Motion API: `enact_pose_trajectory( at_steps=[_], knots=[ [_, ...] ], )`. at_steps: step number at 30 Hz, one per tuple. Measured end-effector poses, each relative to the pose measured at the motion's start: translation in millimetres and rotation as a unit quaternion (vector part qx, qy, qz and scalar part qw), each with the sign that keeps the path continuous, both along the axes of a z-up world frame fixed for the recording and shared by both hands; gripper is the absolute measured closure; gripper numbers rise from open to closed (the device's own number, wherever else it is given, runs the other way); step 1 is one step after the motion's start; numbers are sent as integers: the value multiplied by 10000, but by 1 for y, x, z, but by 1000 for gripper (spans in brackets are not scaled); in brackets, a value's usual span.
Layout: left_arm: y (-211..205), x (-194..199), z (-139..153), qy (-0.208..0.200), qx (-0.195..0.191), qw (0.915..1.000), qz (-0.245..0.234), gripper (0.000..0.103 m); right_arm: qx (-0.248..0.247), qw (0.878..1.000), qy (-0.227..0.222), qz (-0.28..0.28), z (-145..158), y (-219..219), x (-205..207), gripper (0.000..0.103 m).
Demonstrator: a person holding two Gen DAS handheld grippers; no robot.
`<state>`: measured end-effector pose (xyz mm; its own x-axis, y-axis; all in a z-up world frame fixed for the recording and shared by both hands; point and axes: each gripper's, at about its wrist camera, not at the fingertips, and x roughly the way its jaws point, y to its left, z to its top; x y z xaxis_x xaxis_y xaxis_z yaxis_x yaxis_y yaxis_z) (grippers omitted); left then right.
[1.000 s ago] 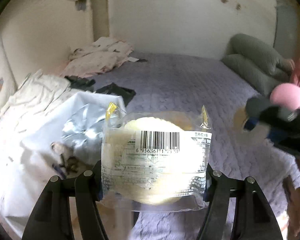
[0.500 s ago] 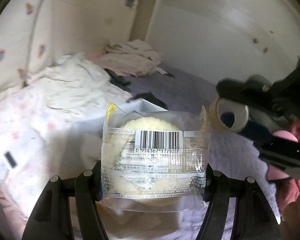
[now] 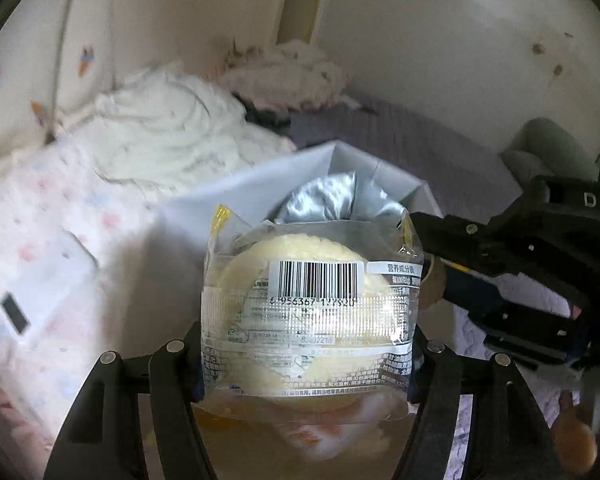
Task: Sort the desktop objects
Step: 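Lower the bun and block into the white paper bag and release both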
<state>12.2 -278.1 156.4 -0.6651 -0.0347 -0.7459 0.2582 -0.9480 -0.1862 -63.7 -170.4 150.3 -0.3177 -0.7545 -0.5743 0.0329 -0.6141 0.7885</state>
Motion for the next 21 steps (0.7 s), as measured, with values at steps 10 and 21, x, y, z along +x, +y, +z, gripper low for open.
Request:
enact_pose_trajectory(
  at_steps=[10, 21],
  knots=[
    [13, -45, -53, -1014, -374, 9936, 329, 20, 193, 9981, -415, -423, -48, 8, -12, 57],
    [25, -3, -29, -937, -786, 9922, 226, 9, -478, 9964, -679, -177, -42, 14, 0, 11]
  ],
)
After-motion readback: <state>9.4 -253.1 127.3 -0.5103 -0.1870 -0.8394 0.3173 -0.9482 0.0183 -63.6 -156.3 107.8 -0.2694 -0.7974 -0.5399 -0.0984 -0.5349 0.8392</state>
